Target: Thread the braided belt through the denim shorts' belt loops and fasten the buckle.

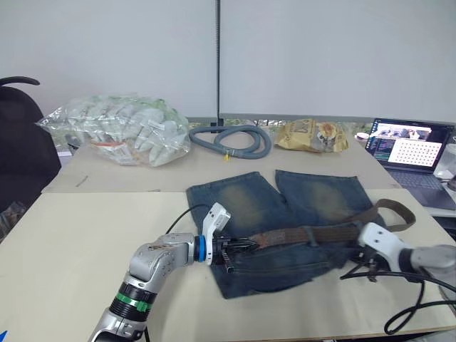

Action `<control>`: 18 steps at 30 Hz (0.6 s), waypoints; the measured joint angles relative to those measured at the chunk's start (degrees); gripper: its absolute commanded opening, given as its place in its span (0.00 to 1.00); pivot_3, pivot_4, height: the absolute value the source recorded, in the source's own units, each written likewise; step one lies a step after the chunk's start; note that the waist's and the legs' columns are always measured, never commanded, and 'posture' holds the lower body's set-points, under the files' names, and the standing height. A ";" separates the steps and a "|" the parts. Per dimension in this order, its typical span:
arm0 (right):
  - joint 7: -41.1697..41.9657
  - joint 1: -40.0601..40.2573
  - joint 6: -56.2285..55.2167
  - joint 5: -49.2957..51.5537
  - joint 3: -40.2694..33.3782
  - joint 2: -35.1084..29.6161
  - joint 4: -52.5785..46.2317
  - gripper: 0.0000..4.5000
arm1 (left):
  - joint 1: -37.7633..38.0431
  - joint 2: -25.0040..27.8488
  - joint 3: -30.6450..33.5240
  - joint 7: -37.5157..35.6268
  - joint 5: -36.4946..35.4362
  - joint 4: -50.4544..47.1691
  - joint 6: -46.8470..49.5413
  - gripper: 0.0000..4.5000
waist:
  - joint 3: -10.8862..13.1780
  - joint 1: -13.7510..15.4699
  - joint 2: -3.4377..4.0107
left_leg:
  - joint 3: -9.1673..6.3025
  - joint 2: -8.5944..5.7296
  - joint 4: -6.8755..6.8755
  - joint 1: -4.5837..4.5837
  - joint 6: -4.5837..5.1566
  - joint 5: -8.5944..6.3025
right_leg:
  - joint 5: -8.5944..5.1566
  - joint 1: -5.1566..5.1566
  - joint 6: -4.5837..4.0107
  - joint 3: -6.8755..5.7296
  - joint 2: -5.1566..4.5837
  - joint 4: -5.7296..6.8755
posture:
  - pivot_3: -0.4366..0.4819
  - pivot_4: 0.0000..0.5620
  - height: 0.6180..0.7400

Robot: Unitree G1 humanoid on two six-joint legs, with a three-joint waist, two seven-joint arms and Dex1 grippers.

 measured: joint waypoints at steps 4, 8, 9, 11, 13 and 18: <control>-6.00 6.17 7.79 1.30 -7.31 4.18 -5.22 0.00 | 0.34 -1.05 -1.29 -0.18 -0.09 -0.30 0.00 0.00 | -0.01 0.36 0.00 | -0.01 -0.02 0.00 -0.04 0.01 0.01 | 0.01 0.07 0.02 -0.04 -0.01 0.02 | 0.48 0.27 1.00; -9.67 10.23 12.03 1.57 -11.67 6.28 -8.55 0.00 | 0.37 -1.13 -1.45 -0.18 -0.09 -0.34 0.00 0.00 | -0.01 0.48 0.00 | 0.00 -0.03 0.01 -0.05 0.08 0.05 | 0.00 0.07 0.02 -0.12 0.00 -0.01 | 0.48 0.27 1.00; -10.61 11.37 13.37 1.76 -13.02 7.09 -9.64 0.00 | 0.38 -1.12 -1.43 -0.16 -0.10 -0.34 0.00 0.00 | -0.01 0.50 0.00 | 0.00 -0.03 0.01 -0.05 0.11 0.06 | 0.00 0.09 0.02 -0.12 0.00 -0.02 | 0.48 0.27 1.00; -11.62 12.87 14.89 2.07 -14.62 7.85 -11.05 0.00 | 0.40 -1.10 -1.43 -0.15 -0.11 -0.43 0.02 0.00 | -0.01 0.47 0.00 | 0.01 -0.05 0.02 -0.07 0.43 0.23 | 0.00 0.18 0.03 -0.13 0.03 -0.02 | 0.48 0.27 1.00; -12.47 13.82 15.49 2.15 -15.73 8.35 -11.55 0.00 | 0.43 -1.02 -1.43 -0.16 -0.12 -0.59 0.04 0.00 | -0.01 0.41 0.00 | 0.01 -0.05 0.02 -0.07 0.51 0.28 | -0.01 0.18 0.02 -0.16 0.08 -0.03 | 0.48 0.27 1.00; -11.99 15.06 15.48 3.24 -18.29 9.21 -12.47 0.28 | 0.42 -1.05 -1.29 -0.15 -0.81 -0.60 0.35 0.00 | -0.01 0.29 0.00 | 0.03 -0.03 0.02 -0.10 0.58 0.31 | -0.02 0.12 0.02 -0.20 0.35 -0.01 | 0.48 0.27 1.00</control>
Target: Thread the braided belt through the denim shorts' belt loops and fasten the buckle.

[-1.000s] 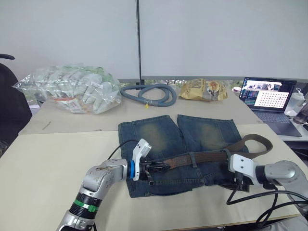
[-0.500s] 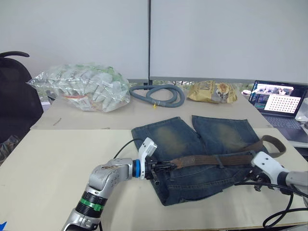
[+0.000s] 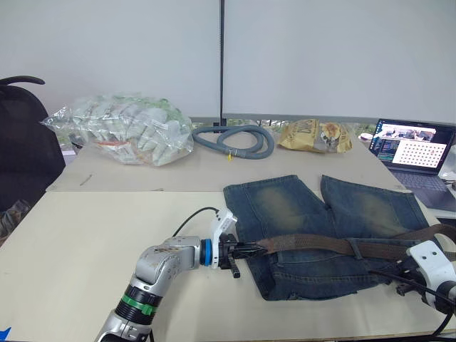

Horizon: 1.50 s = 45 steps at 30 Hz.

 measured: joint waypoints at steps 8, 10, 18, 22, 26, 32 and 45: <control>17.18 5.84 3.96 13.17 -13.41 -4.29 -5.82 0.90 | -0.60 0.59 1.85 -0.36 -3.04 -0.14 2.29 0.00 | -0.03 -1.43 0.10 | 0.06 0.14 0.00 -0.10 0.05 0.02 | 0.01 -0.09 0.03 0.01 0.10 0.03 | 0.48 0.27 1.00; 24.16 8.61 3.88 17.85 -16.60 -5.73 -11.22 0.99 | -0.85 0.87 2.31 -0.72 -3.58 -0.18 2.45 0.00 | -0.03 -1.61 0.09 | 0.05 0.25 -0.01 -0.06 0.04 0.02 | 0.00 -0.04 0.02 0.00 0.15 0.01 | 0.48 0.27 1.00; 19.29 1.39 17.33 39.55 -6.19 3.91 -25.86 0.99 | -2.00 -0.62 3.34 -0.52 -6.43 -0.10 4.21 0.00 | 0.05 -1.69 -0.09 | 0.04 0.26 0.02 -0.11 0.02 0.01 | -0.01 -0.14 -0.01 0.12 0.00 0.02 | 0.48 0.27 1.00; 8.48 -4.79 20.43 43.82 -0.12 13.86 -24.15 0.99 | -2.45 -1.12 4.77 1.03 -8.22 -0.37 6.13 0.00 | 0.05 -1.69 -0.13 | 0.04 0.21 0.01 -0.15 0.01 0.00 | 0.02 -0.19 -0.01 0.18 -0.10 0.01 | 0.48 0.27 1.00; -4.92 -12.92 21.87 50.64 1.86 25.62 -19.68 0.81 | -2.59 -1.73 4.72 1.50 -9.10 -1.15 6.79 0.00 | 0.01 -1.74 -0.04 | 0.04 0.20 -0.06 -0.16 -0.12 -0.02 | 0.05 -0.28 -0.04 0.26 -0.08 0.06 | 0.48 0.27 1.00; -12.98 -15.10 21.67 59.06 1.09 28.18 -18.57 0.35 | -2.59 -1.01 4.59 1.60 -9.03 -1.15 6.74 0.00 | -0.01 -1.72 -0.02 | 0.04 0.18 -0.09 -0.16 -0.08 0.00 | 0.05 -0.27 -0.05 0.21 -0.05 0.05 | 0.48 0.27 1.00; -14.97 -12.55 19.42 62.48 0.41 23.84 -18.10 0.00 | -2.54 1.40 2.21 0.51 -6.40 -1.08 4.02 0.47 | -0.01 -1.86 -0.01 | 0.06 0.20 -0.10 -0.16 -0.03 0.03 | 0.04 -0.26 -0.06 0.14 0.01 0.05 | 0.48 0.27 1.00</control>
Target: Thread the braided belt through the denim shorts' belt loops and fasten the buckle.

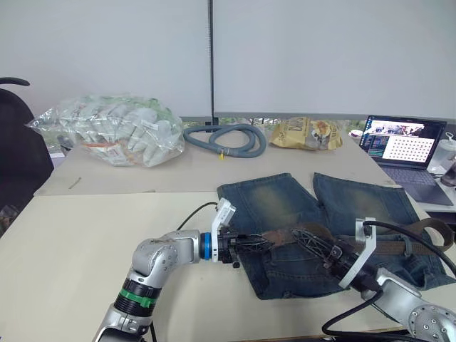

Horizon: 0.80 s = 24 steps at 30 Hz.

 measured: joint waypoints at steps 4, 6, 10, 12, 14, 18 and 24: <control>-2.06 1.34 0.00 0.00 -1.10 -2.82 1.05 0.00 | 1.65 5.41 -4.26 -3.47 7.04 -0.07 -8.77 0.77 | 0.00 -0.03 0.01 | 0.01 0.00 -0.04 0.00 0.00 0.00 | -0.02 -0.01 -0.04 0.07 -0.05 -0.02 | 0.48 0.27 1.00; -3.26 2.05 0.14 -0.02 -1.07 -3.66 2.03 0.00 | 3.03 7.37 -5.77 -6.04 10.93 0.09 -15.76 0.92 | 0.00 -0.02 0.01 | 0.01 0.02 -0.06 -0.01 -0.02 -0.01 | -0.09 -0.02 -0.18 0.17 -0.13 -0.04 | 0.48 0.27 1.00; -4.87 2.33 0.22 -0.02 -1.05 -4.63 4.16 0.00 | 3.52 9.70 -7.10 -10.60 15.63 0.35 -26.29 0.99 | 0.00 0.11 0.01 | 0.00 0.01 -0.07 -0.01 -0.41 -0.23 | -0.26 -0.02 -0.48 0.17 -0.24 -0.05 | 0.48 0.27 1.00; -6.36 2.29 0.26 -0.02 -0.88 -4.63 5.60 0.00 | 3.48 10.27 -7.40 -12.27 17.13 0.66 -29.31 0.99 | -0.01 0.09 0.01 | 0.00 0.01 -0.07 -0.01 -0.39 -0.22 | -0.26 -0.02 -0.48 0.17 -0.24 -0.05 | 0.48 0.27 1.00; -7.50 2.16 0.31 -0.03 -0.30 -4.62 6.36 0.00 | 3.42 10.49 -8.15 -13.35 18.87 1.06 -31.43 0.99 | 0.00 0.04 0.01 | 0.00 0.01 -0.07 -0.01 -0.22 -0.13 | -0.26 -0.02 -0.47 0.16 -0.24 -0.04 | 0.48 0.27 1.00; -9.89 0.92 0.36 -0.93 3.08 -3.83 6.85 0.00 | 3.29 10.44 -8.88 -14.26 20.89 2.60 -33.69 0.99 | 0.00 -0.30 0.01 | 0.00 0.03 -0.07 -0.01 -0.01 -0.01 | -0.26 -0.01 -0.46 0.14 -0.20 -0.03 | 0.48 0.27 1.00; -11.74 -1.04 0.36 -1.90 6.09 -2.16 7.84 0.00 | 3.28 10.38 -8.88 -14.54 21.50 2.98 -34.26 0.99 | 0.00 -0.78 0.01 | 0.00 0.03 -0.06 -0.02 0.02 0.00 | -0.02 0.00 -0.06 0.12 -0.16 -0.05 | 0.48 0.27 1.00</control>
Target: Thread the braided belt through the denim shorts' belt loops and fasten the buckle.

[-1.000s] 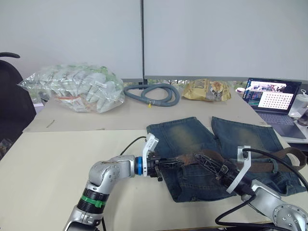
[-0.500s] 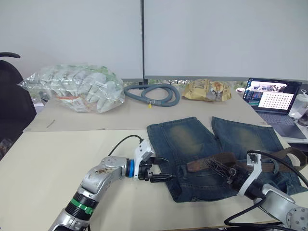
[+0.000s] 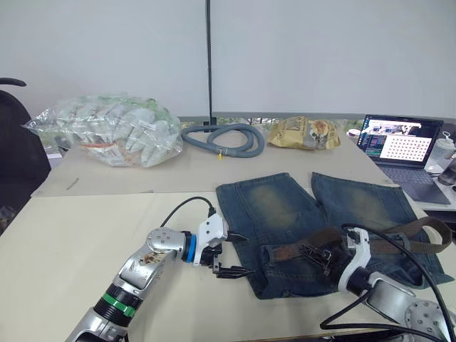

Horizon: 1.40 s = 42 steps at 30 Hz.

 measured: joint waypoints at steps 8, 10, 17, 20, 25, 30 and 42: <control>-1.25 -1.93 0.04 -0.76 4.96 2.50 -0.17 0.00 | -0.05 -1.14 0.08 0.31 0.57 1.17 0.10 0.99 | 0.00 -0.63 0.00 | 0.00 0.03 0.00 0.01 0.00 0.00 | 0.00 -0.01 0.00 -0.07 0.10 0.02 | 0.48 0.27 1.00; -1.70 -2.61 -0.07 -1.66 5.68 3.61 -0.17 0.00 | -0.10 -1.21 0.09 0.54 0.58 1.59 0.11 0.99 | 0.00 -0.75 0.00 | 0.00 0.07 0.00 0.01 0.00 0.00 | 0.00 -0.01 0.00 -0.10 0.15 0.02 | 0.48 0.27 1.00; -1.67 -3.63 -0.42 -3.46 7.01 8.11 -0.50 0.00 | -0.24 -2.66 1.60 2.20 0.47 2.50 0.82 0.99 | 0.00 -0.97 0.00 | 0.00 0.07 0.00 0.03 0.00 0.00 | 0.00 -0.01 0.00 -0.17 0.20 0.04 | 0.48 0.27 1.00; -1.59 -4.06 -0.29 -4.23 8.30 8.78 -0.92 0.00 | -0.38 -4.49 4.05 4.10 -0.31 5.01 0.80 0.99 | 0.00 -1.10 0.00 | 0.00 0.07 0.00 0.05 0.00 0.00 | 0.00 -0.02 0.00 -0.22 0.23 0.06 | 0.48 0.27 1.00; -0.57 -4.58 -0.07 -5.88 10.40 8.11 -1.70 0.00 | -0.59 -4.12 4.78 3.91 -0.30 6.04 0.76 0.99 | 0.00 -1.25 0.00 | 0.01 0.05 0.00 0.05 0.00 0.00 | 0.00 -0.02 0.00 -0.25 0.28 0.07 | 0.48 0.27 1.00; -2.43 -6.35 -0.11 -5.56 10.66 11.36 -0.95 0.00 | -0.33 -4.09 4.76 3.60 -0.36 5.64 0.79 0.99 | 0.00 -1.40 0.00 | 0.01 0.06 -0.01 0.05 -0.01 0.00 | 0.00 -0.03 0.00 -0.23 0.27 0.08 | 0.48 0.27 1.00; -3.07 -6.49 -2.87 -8.86 12.74 17.58 -0.08 0.00 | 1.68 -5.09 8.18 6.89 -2.27 4.67 4.02 0.99 | -0.01 -1.38 0.01 | 0.01 0.02 -0.03 0.10 -0.03 0.00 | 0.01 -0.06 0.02 -0.22 0.24 0.11 | 0.48 0.27 1.00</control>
